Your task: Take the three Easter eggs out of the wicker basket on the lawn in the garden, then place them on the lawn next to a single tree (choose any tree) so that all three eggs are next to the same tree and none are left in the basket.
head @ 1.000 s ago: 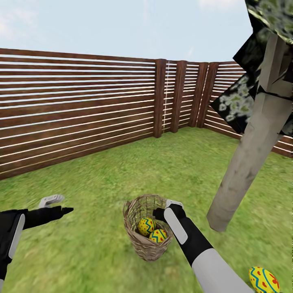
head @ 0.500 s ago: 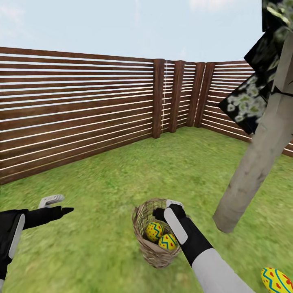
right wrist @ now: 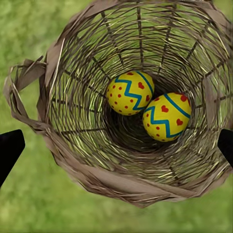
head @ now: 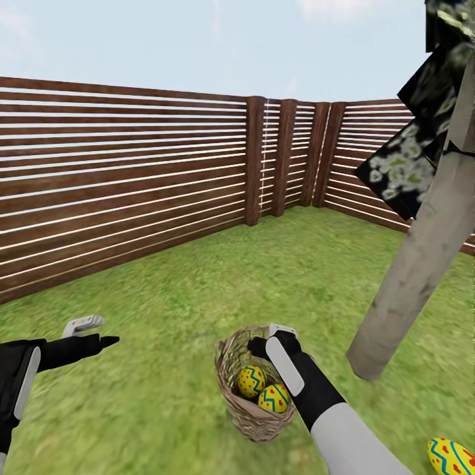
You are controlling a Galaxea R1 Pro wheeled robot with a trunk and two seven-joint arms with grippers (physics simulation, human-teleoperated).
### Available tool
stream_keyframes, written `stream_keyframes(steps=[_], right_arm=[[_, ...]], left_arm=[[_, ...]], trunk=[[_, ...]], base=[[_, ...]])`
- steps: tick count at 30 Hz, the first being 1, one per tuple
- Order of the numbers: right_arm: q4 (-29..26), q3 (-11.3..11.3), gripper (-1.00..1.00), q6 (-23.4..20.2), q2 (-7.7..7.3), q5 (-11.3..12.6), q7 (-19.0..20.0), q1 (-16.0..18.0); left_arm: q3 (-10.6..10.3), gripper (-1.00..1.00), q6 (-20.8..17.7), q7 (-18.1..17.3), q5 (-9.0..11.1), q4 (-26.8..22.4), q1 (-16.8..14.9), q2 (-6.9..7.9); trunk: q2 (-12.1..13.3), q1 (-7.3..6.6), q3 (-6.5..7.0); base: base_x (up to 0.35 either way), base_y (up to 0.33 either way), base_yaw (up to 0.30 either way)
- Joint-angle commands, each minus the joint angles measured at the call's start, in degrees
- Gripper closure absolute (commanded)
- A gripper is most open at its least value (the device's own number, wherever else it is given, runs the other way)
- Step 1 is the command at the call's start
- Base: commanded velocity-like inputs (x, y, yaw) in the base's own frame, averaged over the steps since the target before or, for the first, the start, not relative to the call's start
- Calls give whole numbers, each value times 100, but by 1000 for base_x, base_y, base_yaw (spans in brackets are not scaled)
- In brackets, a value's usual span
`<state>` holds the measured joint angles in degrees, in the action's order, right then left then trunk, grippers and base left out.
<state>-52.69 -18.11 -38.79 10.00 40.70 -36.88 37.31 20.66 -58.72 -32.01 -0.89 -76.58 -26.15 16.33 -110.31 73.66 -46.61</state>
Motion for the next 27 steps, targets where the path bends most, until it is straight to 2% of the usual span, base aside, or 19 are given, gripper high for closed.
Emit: stream_keyframes(steps=[1,16,27], right_arm=[[-7,-8,-100,-6,0,52,-57,4],[117,-3,-100,-4,0,52,-57,4],[169,-5,-100,-5,0,51,-63,6]], left_arm=[[7,-100,-30,-27,-10,-4,-4,0],[0,-100,-39,-24,-17,-6,-4,-14],[8,-100,-52,-24,-21,-6,-4,-16]], trunk=[[-3,-1,-5],[-564,307,-256],[-564,307,-256]], base=[[5,0,-11],[1,0,-1],[0,0,0]])
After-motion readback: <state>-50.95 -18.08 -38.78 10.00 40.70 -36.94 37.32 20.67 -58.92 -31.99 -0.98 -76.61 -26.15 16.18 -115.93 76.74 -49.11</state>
